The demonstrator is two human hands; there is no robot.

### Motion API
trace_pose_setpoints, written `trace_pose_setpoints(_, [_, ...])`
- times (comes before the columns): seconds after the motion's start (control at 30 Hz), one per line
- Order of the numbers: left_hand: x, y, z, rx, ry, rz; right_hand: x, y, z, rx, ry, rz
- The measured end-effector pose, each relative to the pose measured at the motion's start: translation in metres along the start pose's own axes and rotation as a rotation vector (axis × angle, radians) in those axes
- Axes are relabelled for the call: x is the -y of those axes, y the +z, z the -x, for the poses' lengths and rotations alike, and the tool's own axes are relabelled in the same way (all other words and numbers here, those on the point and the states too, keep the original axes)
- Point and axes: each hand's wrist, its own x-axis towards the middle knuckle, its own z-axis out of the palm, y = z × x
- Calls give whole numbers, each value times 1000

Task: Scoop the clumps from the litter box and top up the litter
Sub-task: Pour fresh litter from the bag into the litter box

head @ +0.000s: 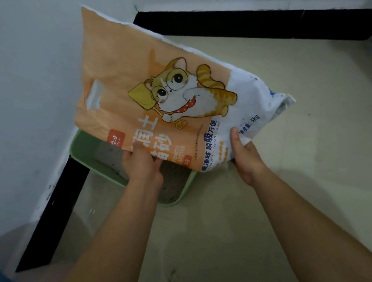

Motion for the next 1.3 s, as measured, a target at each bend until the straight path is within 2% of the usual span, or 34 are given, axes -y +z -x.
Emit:
trace_pose_setpoints(0.17, [-2, 11, -4, -39, -106, 118, 26, 4, 3, -232, -130, 82])
trace_pose_setpoints(0.37, [-8, 4, 13, 139, -181, 144, 80, 8, 41, -355, -270, 195])
trace_pose_setpoints(0.47, [-18, -8, 26, 174, -245, 185, 112, 15, 65, -333, -342, 306])
trace_pose_setpoints(0.67, [-38, -14, 45, 262, -402, 443, 184, 35, 102, -268, -494, 541])
trace_pose_setpoints(0.8, [-35, -10, 50, 295, -428, 527, 219, 43, 125, -236, -558, 539])
trace_pose_setpoints(0.93, [-35, -2, 53, 334, -460, 572, 224, 36, 134, -246, -576, 538])
trace_pose_setpoints(1.13, [-23, -1, 65, 292, -511, 595, 213, 24, 138, -300, -511, 563])
trace_pose_setpoints(1.3, [-22, -1, 63, 285, -485, 520, 215, 26, 156, -268, -536, 508])
